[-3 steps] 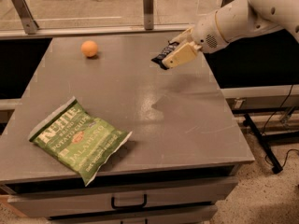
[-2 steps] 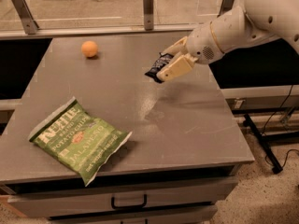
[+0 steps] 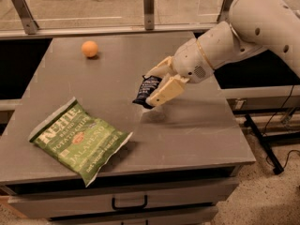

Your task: Move rxbar blueberry near green jalapeno chip bag

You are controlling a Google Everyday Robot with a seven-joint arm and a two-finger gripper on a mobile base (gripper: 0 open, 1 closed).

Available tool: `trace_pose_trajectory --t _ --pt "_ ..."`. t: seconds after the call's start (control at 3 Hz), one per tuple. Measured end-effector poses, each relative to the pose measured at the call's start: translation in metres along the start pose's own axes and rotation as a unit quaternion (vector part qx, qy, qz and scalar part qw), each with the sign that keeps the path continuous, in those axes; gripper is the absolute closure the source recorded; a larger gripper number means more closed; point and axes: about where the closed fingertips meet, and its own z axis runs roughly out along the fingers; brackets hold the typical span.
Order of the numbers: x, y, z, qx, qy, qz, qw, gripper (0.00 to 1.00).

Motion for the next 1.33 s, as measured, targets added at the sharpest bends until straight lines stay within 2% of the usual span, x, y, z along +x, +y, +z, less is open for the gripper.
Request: trace_pose_trajectory --t 0.33,0.67,1.33 --pt "-0.002 0.031 0.019 -0.05 -0.001 -0.004 0.9988 0.82" --pt "0.001 0.047 0.035 -0.086 0.001 -0.006 0.9963 0.59" --pt "0.009 0.057 0.046 -0.115 0.01 -0.004 0.9934 0.12"
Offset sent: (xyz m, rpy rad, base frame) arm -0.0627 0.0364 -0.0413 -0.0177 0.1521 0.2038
